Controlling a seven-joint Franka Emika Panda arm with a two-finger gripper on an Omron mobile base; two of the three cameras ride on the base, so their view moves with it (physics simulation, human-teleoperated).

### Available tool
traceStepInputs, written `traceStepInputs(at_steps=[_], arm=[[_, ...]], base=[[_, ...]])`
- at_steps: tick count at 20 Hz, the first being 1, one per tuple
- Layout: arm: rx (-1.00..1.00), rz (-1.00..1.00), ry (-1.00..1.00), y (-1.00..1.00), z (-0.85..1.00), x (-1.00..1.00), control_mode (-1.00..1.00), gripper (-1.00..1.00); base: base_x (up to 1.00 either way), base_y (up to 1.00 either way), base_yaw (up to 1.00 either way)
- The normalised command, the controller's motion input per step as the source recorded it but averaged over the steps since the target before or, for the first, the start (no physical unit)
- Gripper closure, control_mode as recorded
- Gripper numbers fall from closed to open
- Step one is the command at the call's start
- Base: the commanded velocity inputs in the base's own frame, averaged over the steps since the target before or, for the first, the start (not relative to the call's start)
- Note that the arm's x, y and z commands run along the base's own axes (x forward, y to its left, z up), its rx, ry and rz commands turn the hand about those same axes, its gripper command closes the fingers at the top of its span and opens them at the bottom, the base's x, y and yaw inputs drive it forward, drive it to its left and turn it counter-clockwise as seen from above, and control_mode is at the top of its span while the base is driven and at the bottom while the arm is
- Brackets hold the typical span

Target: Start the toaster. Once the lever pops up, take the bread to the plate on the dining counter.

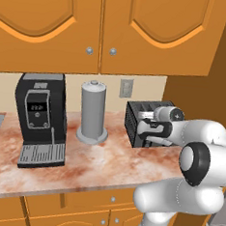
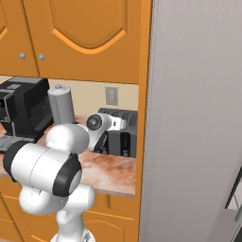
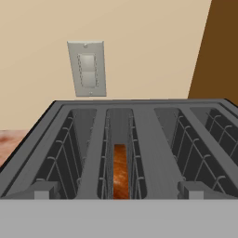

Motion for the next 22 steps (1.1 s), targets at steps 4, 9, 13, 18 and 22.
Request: traceStepInputs(at_steps=[4, 9, 13, 18, 22], arm=[[0.0, 0.0, 0.0, 0.0, 0.0, 0.0, -1.0, -1.0], [0.0, 0.0, 0.0, 0.0, 0.0, 0.0, -1.0, -1.0], [0.0, 0.0, 0.0, 0.0, 0.0, 0.0, -1.0, -1.0], [0.0, 0.0, 0.0, 0.0, 0.0, 0.0, -1.0, -1.0], [0.0, 0.0, 0.0, 0.0, 0.0, 0.0, -1.0, -1.0]], base=[[0.0, 0.0, 0.0], [0.0, 0.0, 0.0], [0.0, 0.0, 0.0], [0.0, 0.0, 0.0], [0.0, 0.0, 0.0]])
